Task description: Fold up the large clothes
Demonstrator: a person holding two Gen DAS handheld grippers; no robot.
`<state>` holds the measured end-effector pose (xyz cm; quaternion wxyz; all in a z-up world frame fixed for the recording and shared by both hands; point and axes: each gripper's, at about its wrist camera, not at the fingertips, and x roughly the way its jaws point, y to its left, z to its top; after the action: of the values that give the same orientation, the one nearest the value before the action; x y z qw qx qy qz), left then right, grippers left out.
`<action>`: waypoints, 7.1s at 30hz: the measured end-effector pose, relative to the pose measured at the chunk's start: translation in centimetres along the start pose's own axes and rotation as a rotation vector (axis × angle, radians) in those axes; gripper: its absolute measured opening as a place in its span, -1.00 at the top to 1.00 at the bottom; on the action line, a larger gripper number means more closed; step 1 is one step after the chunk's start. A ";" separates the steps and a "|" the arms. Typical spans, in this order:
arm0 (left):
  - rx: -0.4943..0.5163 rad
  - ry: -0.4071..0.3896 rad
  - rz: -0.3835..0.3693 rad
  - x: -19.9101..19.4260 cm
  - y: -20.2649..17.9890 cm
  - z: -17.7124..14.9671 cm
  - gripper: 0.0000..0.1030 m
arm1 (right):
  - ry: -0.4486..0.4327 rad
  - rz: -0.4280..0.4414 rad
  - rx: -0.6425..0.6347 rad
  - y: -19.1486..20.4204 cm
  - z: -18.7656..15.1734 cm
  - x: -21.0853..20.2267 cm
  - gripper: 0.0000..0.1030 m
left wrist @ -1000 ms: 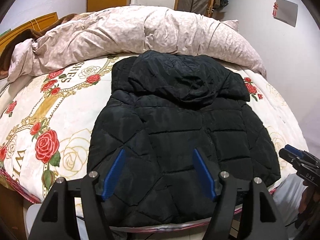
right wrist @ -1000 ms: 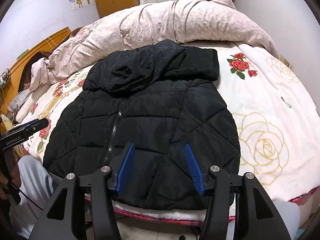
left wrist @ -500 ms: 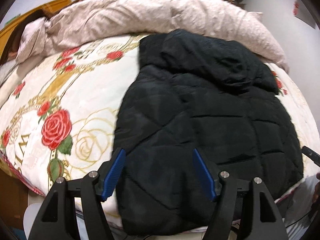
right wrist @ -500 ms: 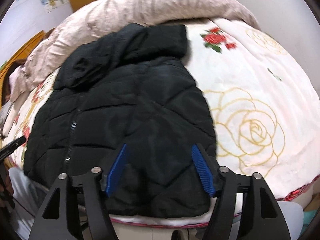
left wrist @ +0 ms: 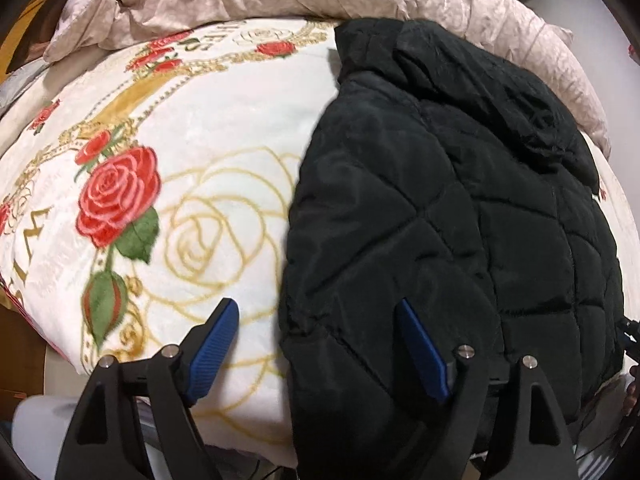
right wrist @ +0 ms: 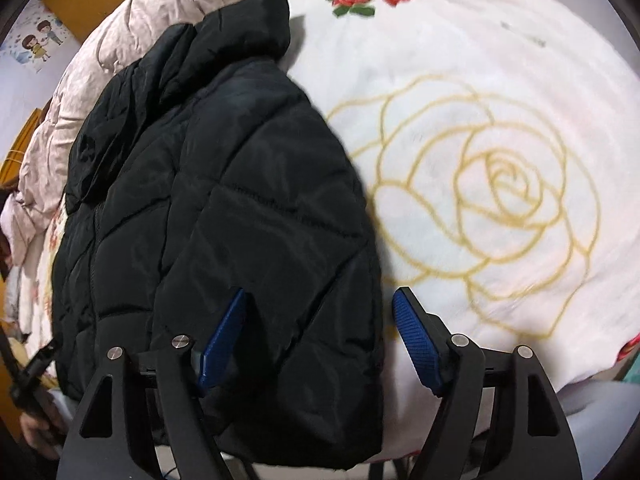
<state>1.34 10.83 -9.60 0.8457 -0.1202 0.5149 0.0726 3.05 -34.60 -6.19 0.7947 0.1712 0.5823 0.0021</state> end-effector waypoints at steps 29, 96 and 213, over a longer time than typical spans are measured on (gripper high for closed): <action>0.035 -0.195 -0.133 -15.1 -0.3 -2.6 0.67 | -0.148 0.151 -0.083 3.4 -7.1 -15.3 0.79; -0.139 -0.268 -0.303 0.2 -3.1 27.4 -0.67 | -0.241 0.305 0.031 9.0 23.6 -2.3 -0.25; 0.271 -0.227 -0.027 13.1 -16.4 25.3 -0.47 | -0.232 -0.207 -0.252 10.3 23.8 12.1 -0.40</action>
<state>32.99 2.05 -8.03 0.9078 -0.0031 0.4194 0.0043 30.95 -28.85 -8.26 0.8677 0.0088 0.4963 -0.0266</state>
